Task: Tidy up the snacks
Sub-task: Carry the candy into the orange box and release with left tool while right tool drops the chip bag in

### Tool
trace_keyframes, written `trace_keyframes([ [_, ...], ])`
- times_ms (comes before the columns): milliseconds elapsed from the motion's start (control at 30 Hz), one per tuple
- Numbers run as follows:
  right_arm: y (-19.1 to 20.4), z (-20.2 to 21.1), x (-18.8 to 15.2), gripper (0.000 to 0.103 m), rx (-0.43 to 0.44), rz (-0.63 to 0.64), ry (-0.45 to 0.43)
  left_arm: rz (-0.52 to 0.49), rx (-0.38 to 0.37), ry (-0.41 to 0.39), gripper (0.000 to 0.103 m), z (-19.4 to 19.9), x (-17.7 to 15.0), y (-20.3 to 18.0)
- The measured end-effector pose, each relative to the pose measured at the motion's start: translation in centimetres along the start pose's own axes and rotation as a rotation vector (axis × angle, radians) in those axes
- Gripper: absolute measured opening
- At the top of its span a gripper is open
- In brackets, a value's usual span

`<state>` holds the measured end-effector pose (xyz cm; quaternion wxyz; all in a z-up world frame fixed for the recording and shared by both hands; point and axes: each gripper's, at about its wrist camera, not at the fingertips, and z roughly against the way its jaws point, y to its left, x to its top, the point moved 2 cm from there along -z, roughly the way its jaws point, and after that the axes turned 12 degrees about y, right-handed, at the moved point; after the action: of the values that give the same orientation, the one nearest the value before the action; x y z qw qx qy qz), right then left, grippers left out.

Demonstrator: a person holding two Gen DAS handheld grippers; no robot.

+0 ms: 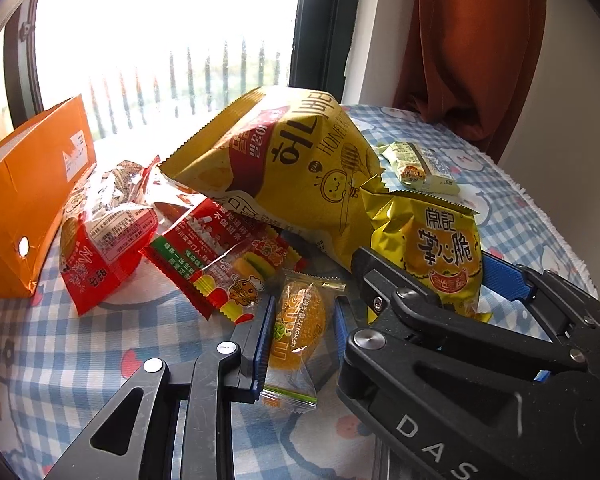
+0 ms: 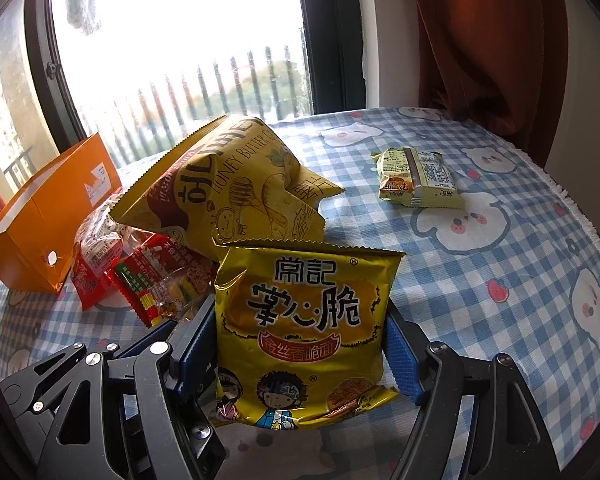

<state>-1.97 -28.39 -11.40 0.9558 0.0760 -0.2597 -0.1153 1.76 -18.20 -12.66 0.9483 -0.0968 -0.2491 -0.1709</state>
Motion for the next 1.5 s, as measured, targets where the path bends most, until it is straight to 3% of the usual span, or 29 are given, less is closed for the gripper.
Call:
trace_keyframes([
  [400,4.3,2.3,1.2,0.078,-0.011,0.050,-0.067,0.055,-0.002,-0.069,0.028,3.6,0.1,3.6],
  [867,10.6,4.9,5.0,0.078,0.019,0.120,-0.162,0.088,0.051,-0.148,0.028,8.0,3.4,8.6],
  [1500,20.1,6.3,11.8,0.078,0.137,0.212,-0.264,0.101,0.164,-0.316,0.029,13.7,8.5,16.4],
])
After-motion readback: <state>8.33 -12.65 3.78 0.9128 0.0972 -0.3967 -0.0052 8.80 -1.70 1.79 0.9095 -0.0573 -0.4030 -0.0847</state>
